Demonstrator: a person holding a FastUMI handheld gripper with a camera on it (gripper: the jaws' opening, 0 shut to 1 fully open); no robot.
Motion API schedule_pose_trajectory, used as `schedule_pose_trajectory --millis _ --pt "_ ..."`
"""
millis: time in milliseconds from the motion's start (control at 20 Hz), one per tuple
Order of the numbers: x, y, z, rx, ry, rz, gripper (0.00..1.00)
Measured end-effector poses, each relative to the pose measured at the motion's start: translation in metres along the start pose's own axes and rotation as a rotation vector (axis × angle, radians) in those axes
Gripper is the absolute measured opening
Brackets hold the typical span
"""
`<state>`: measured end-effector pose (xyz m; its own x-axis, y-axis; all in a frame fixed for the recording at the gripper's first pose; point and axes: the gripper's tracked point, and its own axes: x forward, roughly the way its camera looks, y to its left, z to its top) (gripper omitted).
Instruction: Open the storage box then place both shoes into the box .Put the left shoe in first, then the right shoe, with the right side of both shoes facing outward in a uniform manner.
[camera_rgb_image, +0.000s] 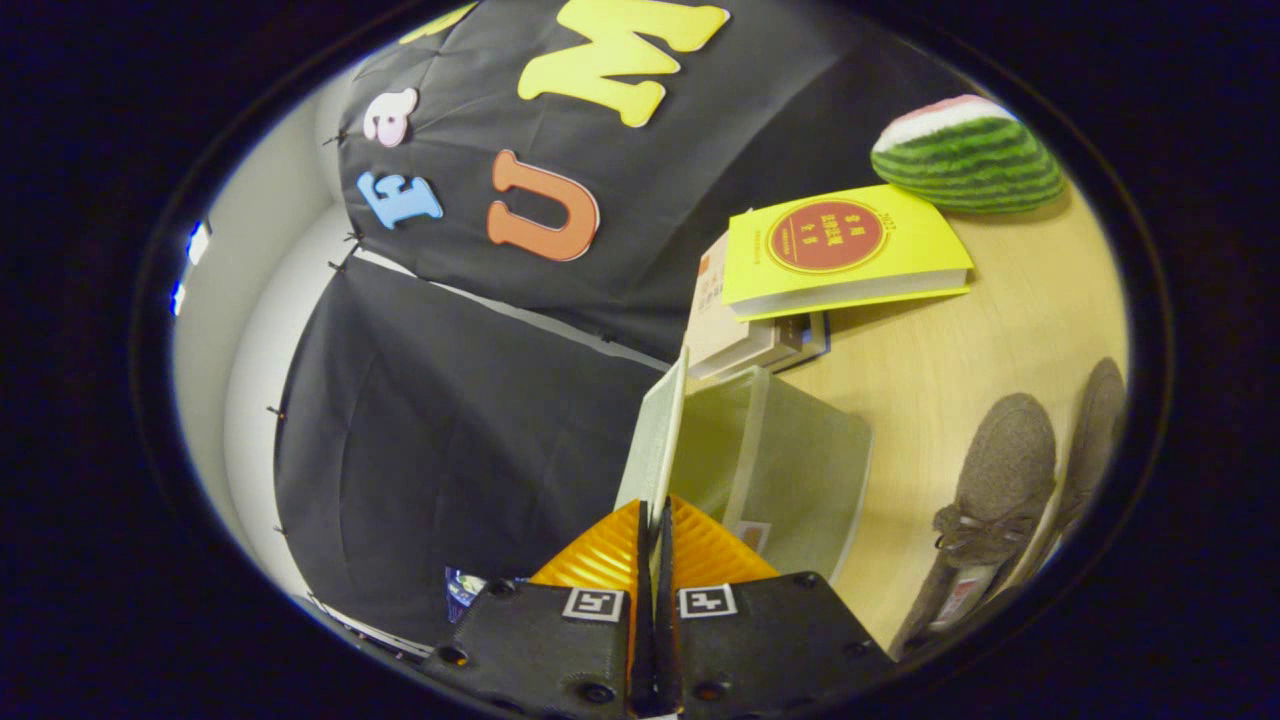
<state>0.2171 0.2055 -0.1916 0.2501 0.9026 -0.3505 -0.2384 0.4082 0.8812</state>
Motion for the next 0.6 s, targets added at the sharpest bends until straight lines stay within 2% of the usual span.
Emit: schedule_pose_trajectory --millis 450,600 --pt "0.034 0.079 -0.008 -0.085 0.020 -0.035 0.07" --pt "0.046 0.106 -0.009 -0.155 0.009 -0.043 0.07"
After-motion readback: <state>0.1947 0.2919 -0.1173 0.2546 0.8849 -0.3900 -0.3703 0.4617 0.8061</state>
